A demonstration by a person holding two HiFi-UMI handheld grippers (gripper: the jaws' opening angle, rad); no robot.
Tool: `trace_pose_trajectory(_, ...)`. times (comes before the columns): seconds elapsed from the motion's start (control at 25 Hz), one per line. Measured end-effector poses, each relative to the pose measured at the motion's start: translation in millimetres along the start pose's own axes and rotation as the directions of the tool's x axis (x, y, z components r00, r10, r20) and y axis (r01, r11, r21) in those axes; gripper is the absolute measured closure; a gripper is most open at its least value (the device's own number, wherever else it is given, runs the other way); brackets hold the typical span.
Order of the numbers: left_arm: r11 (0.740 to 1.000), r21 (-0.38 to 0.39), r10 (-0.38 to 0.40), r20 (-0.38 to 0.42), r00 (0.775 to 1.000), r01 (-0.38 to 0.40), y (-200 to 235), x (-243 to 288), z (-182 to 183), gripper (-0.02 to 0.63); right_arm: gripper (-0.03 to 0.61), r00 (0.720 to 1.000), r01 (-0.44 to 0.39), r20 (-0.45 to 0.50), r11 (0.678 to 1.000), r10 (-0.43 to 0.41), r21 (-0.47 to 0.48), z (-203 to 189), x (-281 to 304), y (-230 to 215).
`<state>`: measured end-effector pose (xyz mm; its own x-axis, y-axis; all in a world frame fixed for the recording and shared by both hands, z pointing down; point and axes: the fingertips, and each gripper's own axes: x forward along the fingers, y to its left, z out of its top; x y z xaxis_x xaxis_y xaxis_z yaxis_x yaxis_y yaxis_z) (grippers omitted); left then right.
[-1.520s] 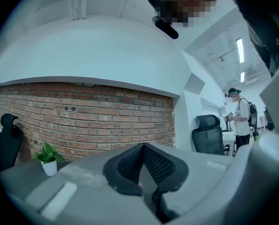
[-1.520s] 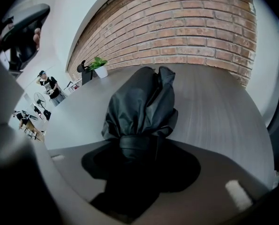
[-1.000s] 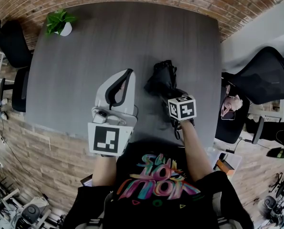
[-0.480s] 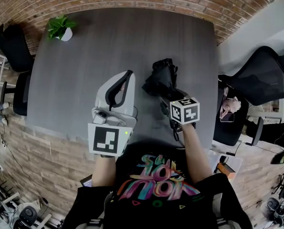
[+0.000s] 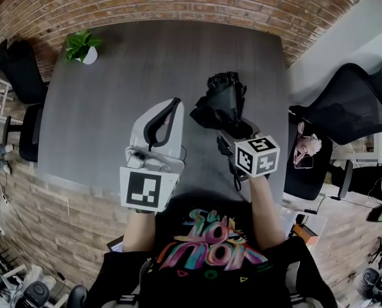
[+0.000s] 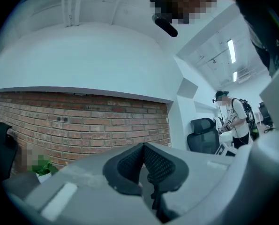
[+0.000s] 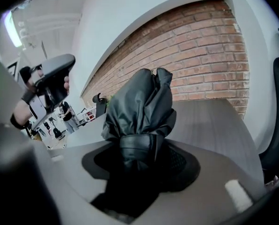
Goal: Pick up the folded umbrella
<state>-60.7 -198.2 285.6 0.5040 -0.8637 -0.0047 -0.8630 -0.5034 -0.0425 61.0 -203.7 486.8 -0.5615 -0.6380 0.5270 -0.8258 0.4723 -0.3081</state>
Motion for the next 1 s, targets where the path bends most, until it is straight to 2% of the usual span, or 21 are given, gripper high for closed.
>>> trace_pose_trajectory(0.4, 1.0, -0.022, -0.018, 0.015, 1.0, 0.018, -3, 0, 6, 0.612, 0.342, 0.981, -0.026, 0.19, 0.997, 0.04, -0.078, 67, -46, 21)
trace_pose_trajectory(0.72, 0.999, -0.031, -0.024, 0.018, 1.0, 0.025, -5, 3, 9, 0.612, 0.342, 0.937, 0.0, 0.348, 0.995, 0.035, -0.099, 111, -96, 20)
trace_pose_trajectory(1.0, 0.999, -0.034, -0.032, 0.014, 0.999, 0.032, -7, 4, 7, 0.612, 0.342, 0.895, 0.019, 0.445, 0.991, 0.041, -0.13, 129, -134, 22)
